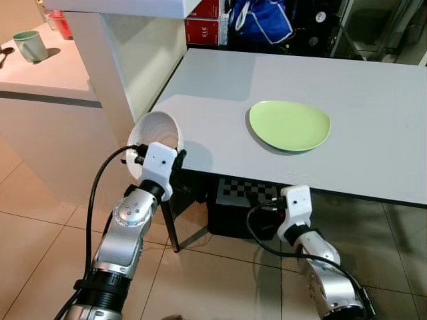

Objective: Setting the table

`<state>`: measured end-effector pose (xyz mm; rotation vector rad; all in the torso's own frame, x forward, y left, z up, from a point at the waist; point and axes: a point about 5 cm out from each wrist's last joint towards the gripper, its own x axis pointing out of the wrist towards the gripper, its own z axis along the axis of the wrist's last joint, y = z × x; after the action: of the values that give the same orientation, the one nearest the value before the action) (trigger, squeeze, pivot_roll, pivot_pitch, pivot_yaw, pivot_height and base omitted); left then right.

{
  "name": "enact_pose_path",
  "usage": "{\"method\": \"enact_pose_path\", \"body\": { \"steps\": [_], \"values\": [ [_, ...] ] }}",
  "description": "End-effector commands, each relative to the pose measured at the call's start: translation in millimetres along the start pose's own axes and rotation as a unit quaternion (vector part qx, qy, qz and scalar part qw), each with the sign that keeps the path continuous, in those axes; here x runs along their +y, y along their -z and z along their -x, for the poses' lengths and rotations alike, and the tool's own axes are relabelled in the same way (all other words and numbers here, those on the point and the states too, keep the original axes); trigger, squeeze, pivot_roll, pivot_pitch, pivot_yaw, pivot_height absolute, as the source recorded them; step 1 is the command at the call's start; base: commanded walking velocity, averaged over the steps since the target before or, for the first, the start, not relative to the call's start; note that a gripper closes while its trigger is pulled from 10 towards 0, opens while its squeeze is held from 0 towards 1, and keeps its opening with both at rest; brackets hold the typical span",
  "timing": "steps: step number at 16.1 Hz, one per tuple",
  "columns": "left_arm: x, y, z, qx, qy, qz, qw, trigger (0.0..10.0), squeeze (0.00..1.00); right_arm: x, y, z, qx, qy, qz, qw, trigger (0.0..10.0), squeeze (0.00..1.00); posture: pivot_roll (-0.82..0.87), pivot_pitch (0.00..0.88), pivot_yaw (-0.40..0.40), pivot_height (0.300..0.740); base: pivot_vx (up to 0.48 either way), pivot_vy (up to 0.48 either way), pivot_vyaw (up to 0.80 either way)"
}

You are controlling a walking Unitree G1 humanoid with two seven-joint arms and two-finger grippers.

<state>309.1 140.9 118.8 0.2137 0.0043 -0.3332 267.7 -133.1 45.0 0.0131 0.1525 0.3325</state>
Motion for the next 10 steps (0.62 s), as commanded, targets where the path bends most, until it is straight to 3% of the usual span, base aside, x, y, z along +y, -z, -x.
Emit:
{"method": "enact_pose_path", "body": {
  "steps": [1,6,10],
  "values": [
    [1.6,-8.8,-3.5,-0.016,-0.003,-0.01,1.0,10.0,0.0,0.6,-6.2,-1.0,-0.011,-0.001,0.005,1.0,10.0,0.0,0.01,0.0,0.052,0.74,0.48,0.0,0.0],
    [-1.2,-10.6,-5.5,-0.02,0.007,-0.028,0.999,10.0,0.0,1.1,-5.5,0.6,-0.01,0.001,0.004,1.0,10.0,0.0,0.01,0.0,0.057,0.74,0.48,0.0,0.0],
    [-2.6,-10.1,-6.2,-0.018,0.007,-0.041,0.999,10.0,0.0,1.6,-5.5,1.3,-0.011,0.002,0.003,1.0,10.0,0.0,0.01,0.0,0.06,0.74,0.0,0.0,0.0]
  ]
}}
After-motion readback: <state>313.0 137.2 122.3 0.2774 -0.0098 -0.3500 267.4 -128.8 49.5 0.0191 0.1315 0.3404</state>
